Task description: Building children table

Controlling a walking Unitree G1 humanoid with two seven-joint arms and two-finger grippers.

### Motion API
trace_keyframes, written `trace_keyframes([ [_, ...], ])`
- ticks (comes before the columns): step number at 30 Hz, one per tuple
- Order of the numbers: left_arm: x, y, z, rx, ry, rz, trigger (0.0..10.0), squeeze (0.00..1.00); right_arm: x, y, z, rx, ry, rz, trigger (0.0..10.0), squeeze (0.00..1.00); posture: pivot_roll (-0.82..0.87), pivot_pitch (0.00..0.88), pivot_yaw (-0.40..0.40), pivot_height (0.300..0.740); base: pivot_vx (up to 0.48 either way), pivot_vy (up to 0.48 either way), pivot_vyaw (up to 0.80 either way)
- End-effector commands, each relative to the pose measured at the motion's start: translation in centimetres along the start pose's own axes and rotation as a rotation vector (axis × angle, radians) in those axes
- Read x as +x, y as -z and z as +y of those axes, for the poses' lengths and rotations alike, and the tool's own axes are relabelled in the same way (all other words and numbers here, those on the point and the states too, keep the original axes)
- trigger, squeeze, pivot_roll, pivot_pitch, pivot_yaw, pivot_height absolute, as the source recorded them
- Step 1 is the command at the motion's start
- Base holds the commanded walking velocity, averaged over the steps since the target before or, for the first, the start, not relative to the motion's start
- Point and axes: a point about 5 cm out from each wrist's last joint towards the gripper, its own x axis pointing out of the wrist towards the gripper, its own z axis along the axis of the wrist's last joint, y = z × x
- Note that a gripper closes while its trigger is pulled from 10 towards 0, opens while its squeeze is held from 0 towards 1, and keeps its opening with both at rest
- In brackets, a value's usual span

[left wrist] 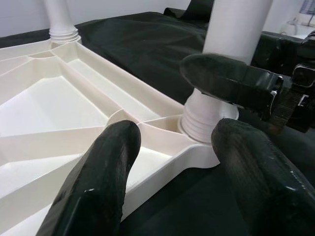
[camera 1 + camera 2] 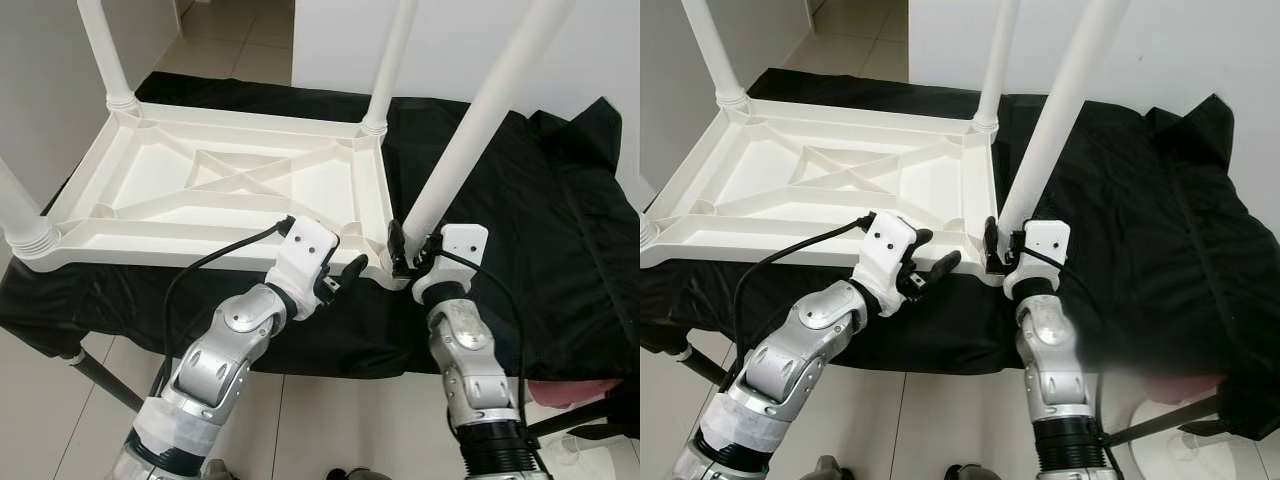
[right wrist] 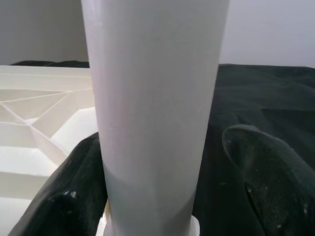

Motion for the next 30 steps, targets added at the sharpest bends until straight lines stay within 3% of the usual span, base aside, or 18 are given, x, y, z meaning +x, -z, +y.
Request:
trace_keyframes([
  [1, 0.1, 0.0, -0.4, -0.001, 0.055, 0.010, 10.0, 0.00, 0.2, -0.4, -0.3, -0.015, -0.067, -0.020, 10.0, 0.00, 0.02, 0.099, -0.039, 0.740, 0.000, 0.000, 0.00],
  [9, 0.1, -0.1, -0.4, 0.000, 0.057, 0.008, 10.0, 0.00, 0.6, -0.7, -0.7, -0.060, -0.214, -0.023, 10.0, 0.00, 0.02, 0.096, -0.039, 0.740, 0.000, 0.000, 0.00],
  [12, 0.1, -0.1, -0.6, -0.001, 0.071, 0.008, 10.0, 0.00, 0.7, -0.4, -1.3, -0.102, -0.336, 0.008, 10.0, 0.00, 0.01, 0.093, -0.033, 0.740, 0.000, 0.000, 0.00],
  [20, 0.1, -0.1, -0.9, 0.002, 0.096, 0.009, 10.0, 0.00, 0.4, 0.1, -1.4, -0.111, -0.435, 0.042, 10.0, 0.00, 0.01, 0.091, -0.031, 0.740, 0.000, 0.000, 0.00],
  [21, 0.1, -0.1, -0.9, 0.003, 0.098, 0.009, 10.0, 0.00, 0.4, 0.3, -1.5, -0.117, -0.446, 0.054, 6.1, 0.00, 0.01, 0.090, -0.030, 0.740, 0.000, 0.000, 0.00],
  [23, 0.1, -0.1, -0.9, 0.003, 0.098, 0.009, 10.0, 0.00, 0.4, 0.3, -1.5, -0.117, -0.446, 0.054, 6.1, 0.00, 0.01, 0.090, -0.030, 0.740, 0.000, 0.000, 0.00],
  [24, 0.1, -0.1, -1.0, 0.005, 0.099, 0.008, 10.0, 0.00, 0.3, 0.8, -2.2, -0.131, -0.446, 0.074, 0.0, 0.00, 0.02, 0.087, -0.032, 0.740, 0.000, 0.000, 0.00],
  [30, 0.1, -0.2, -1.0, 0.004, 0.099, 0.007, 10.0, 0.00, -0.1, 1.2, -2.8, -0.127, -0.448, 0.095, 0.0, 0.00, 0.02, 0.087, -0.031, 0.740, 0.000, 0.000, 0.00],
])
